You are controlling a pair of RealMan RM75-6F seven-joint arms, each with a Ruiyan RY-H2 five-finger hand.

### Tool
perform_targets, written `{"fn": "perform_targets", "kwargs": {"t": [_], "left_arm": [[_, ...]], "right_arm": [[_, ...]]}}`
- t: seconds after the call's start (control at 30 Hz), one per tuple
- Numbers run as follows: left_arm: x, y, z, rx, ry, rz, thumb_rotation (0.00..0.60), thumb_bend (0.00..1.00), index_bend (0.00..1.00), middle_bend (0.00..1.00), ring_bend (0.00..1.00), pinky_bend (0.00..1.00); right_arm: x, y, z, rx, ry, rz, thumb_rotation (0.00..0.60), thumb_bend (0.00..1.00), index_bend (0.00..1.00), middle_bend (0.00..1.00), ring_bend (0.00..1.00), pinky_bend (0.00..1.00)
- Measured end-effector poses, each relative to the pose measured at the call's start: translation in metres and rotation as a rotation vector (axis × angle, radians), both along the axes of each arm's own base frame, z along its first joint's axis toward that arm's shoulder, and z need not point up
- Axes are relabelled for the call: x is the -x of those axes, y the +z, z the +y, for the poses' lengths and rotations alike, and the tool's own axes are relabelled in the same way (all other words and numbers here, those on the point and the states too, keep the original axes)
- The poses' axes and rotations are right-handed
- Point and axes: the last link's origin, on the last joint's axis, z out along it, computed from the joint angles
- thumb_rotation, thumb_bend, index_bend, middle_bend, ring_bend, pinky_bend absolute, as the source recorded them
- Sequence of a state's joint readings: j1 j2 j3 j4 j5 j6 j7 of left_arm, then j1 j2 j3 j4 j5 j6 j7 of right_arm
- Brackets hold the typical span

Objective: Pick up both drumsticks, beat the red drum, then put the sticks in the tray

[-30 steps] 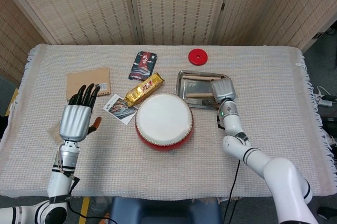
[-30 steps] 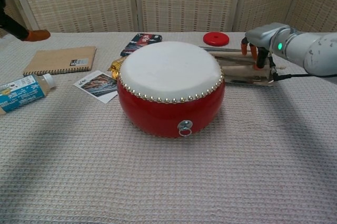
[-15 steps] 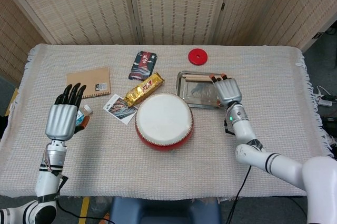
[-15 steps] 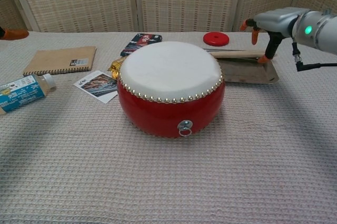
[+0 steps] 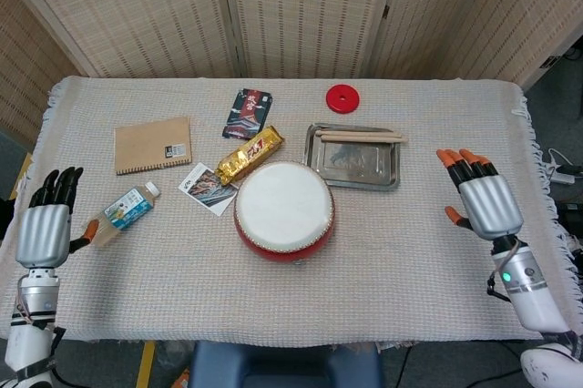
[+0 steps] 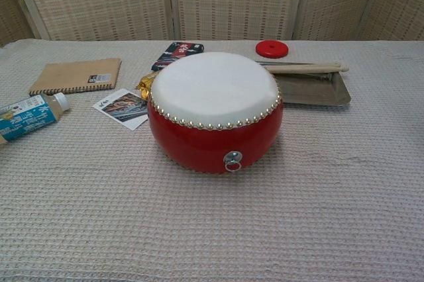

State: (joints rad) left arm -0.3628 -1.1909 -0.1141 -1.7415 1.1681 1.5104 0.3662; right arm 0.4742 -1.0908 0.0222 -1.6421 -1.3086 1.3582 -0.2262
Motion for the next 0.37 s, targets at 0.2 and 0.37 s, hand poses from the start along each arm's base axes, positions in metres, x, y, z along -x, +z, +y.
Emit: {"fn": "perform_targets", "kwargs": {"t": [0.2,0.37], "left_arm": [[0.025,0.002,-0.04,-0.003,0.05,0.032,0.6,0.32,0.02,0.06,0.01,0.17],[0.034,0.003,-0.066,-0.024,0.047,0.04,0.6,0.32,0.01,0.06,0.01,0.17]], "right_arm": [[0.041,0.018,0.064,0.048,-0.012,-0.091,0.6,0.16,0.0,0.06,0.0,0.14],[0.064,0.02,0.097,0.036,-0.052,-0.126,0.6,0.16,0.0,0.06,0.0,0.12]]}}
